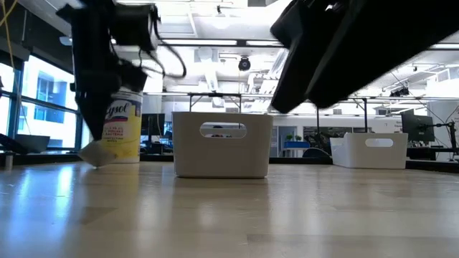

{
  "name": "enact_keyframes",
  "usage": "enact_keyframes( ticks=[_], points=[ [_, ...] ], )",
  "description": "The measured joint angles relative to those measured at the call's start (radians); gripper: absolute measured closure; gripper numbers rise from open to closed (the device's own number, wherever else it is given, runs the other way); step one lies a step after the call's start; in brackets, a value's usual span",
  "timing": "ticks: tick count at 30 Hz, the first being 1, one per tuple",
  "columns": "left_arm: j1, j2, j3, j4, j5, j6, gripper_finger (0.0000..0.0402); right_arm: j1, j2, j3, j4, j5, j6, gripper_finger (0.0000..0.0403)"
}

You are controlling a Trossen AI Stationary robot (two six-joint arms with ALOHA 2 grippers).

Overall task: Pick & Place First Aid Supplies
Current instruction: Put the blue pad into the middle gray bin

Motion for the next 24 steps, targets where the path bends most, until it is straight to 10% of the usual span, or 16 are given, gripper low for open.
enact_keyframes(
  ticks=[24],
  points=[
    [-0.238, -0.034, 0.192, 0.201, -0.066, 0.008, 0.0401, 0.03, -0.107, 0.0, -0.194, 0.094, 0.11, 0.0208]
  ],
)
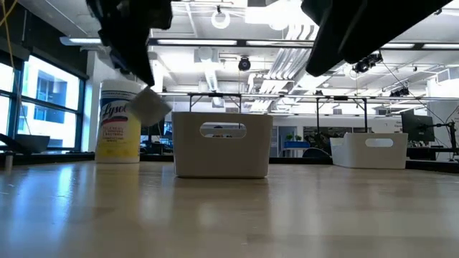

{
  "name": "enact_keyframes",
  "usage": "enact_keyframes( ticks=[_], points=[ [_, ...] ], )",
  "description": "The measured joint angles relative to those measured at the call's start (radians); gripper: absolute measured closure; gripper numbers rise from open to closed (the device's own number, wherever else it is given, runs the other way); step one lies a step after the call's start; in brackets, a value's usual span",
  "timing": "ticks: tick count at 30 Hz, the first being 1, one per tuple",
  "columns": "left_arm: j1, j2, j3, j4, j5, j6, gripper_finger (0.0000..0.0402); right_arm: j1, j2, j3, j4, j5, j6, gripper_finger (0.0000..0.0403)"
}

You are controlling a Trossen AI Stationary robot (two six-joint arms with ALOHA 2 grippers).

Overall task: Pick & Place First Aid Supplies
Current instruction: Put the blue pad into the middle gray bin

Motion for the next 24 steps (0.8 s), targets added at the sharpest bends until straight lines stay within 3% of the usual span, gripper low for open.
enact_keyframes(
  ticks=[10, 24],
  points=[
    [0.032, 0.037, 0.007, 0.2, -0.069, 0.144, 0.0401, 0.0, -0.001, 0.0, -0.042, -0.028, 0.044, 0.0208],
    [0.141, 0.244, 0.007, 0.515, -0.022, 0.284, 0.0401, 0.009, -0.001, 0.0, -0.056, -0.028, 0.068, 0.0208]
  ],
)
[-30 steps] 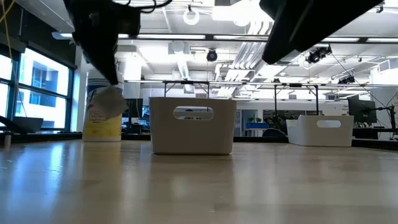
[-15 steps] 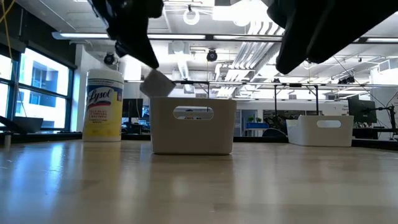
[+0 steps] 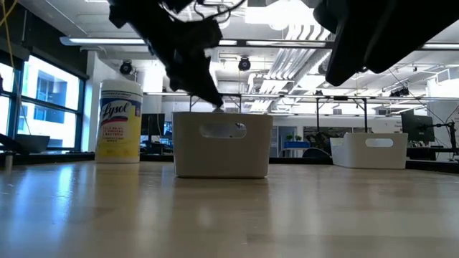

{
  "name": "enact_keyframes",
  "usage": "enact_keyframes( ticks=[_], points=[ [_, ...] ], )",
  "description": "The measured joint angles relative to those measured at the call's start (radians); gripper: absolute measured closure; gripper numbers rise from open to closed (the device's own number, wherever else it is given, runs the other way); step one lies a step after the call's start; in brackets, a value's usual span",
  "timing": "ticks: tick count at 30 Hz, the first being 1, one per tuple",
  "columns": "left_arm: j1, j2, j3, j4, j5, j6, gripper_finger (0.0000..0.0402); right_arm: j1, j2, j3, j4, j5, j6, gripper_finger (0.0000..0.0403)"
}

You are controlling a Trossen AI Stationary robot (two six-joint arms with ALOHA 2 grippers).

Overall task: Pick & Place First Aid Supplies
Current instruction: Put the blue pad into the middle gray bin, then put the green pad into the bottom gray bin

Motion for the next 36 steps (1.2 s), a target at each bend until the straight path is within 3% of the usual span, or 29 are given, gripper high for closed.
enact_keyframes(
  ticks=[15, 22, 31, 36],
  points=[
    [0.023, 0.153, -0.001, 0.124, 0.007, 0.048, 0.0401, 0.0, 0.0, 0.0, 0.001, -0.029, 0.014, 0.0208],
    [0.023, 0.164, -0.001, 0.13, 0.009, 0.048, 0.0384, 0.0, 0.0, 0.0, -0.001, -0.059, 0.028, 0.0208],
    [0.089, 0.023, -0.001, 0.094, 0.12, 0.065, 0.0309, 0.006, 0.0, 0.0, -0.043, -0.167, 0.088, 0.0208],
    [0.245, -0.056, -0.001, 0.085, 0.123, 0.017, 0.0301, 0.009, 0.0, 0.0, -0.082, -0.165, 0.113, 0.0208]
  ],
)
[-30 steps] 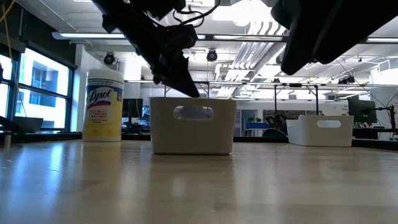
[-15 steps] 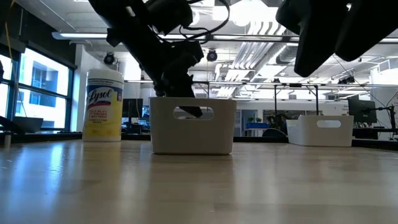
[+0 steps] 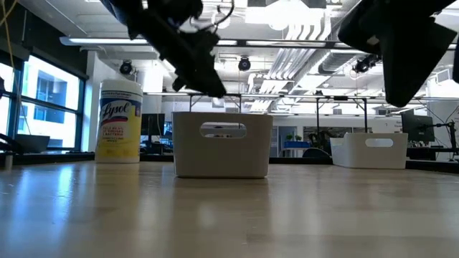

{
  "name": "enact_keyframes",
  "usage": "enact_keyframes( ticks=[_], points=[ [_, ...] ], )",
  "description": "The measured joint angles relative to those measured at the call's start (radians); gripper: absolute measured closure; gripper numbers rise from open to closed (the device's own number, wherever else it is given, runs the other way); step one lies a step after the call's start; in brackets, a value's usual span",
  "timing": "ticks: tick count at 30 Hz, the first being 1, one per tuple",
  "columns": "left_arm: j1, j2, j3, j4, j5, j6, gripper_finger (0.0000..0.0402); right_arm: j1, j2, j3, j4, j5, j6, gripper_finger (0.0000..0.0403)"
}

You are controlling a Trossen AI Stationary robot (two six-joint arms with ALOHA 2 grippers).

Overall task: Pick & Place First Aid Supplies
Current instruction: Put the green pad into the bottom gray bin

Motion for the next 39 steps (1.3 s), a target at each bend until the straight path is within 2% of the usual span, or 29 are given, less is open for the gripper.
enact_keyframes(
  ticks=[5, 8, 14, 20, 30, 35, 39],
  points=[
    [0.204, 0.027, 0.0, -0.001, 0.06, -0.052, 0.0302, -0.027, -0.006, 0.0, -0.07, 0.01, -0.003, 0.0208],
    [0.293, 0.072, -0.001, 0.001, 0.067, -0.071, 0.0302, -0.052, -0.028, 0.0, -0.184, 0.027, 0.005, 0.0208],
    [0.418, 0.171, -0.001, 0.03, 0.115, -0.171, 0.0302, -0.132, -0.121, 0.0, -0.389, 0.153, 0.041, 0.0208],
    [0.482, 0.27, 0.003, 0.151, 0.235, -0.208, 0.03, -0.265, -0.205, 0.0, -0.414, 0.24, -0.081, 0.0208],
    [0.505, 0.458, 0.288, -0.146, 0.281, -0.21, 0.0229, -0.516, -0.268, 0.001, -0.379, 0.219, -0.332, 0.0208],
    [0.505, 0.534, 0.38, -0.211, 0.297, -0.232, 0.0223, -0.593, -0.274, 0.001, -0.379, 0.205, -0.385, 0.0208],
    [0.528, 0.562, 0.399, -0.244, 0.311, -0.254, 0.0222, -0.621, -0.273, 0.001, -0.376, 0.174, -0.416, 0.0208]
  ],
)
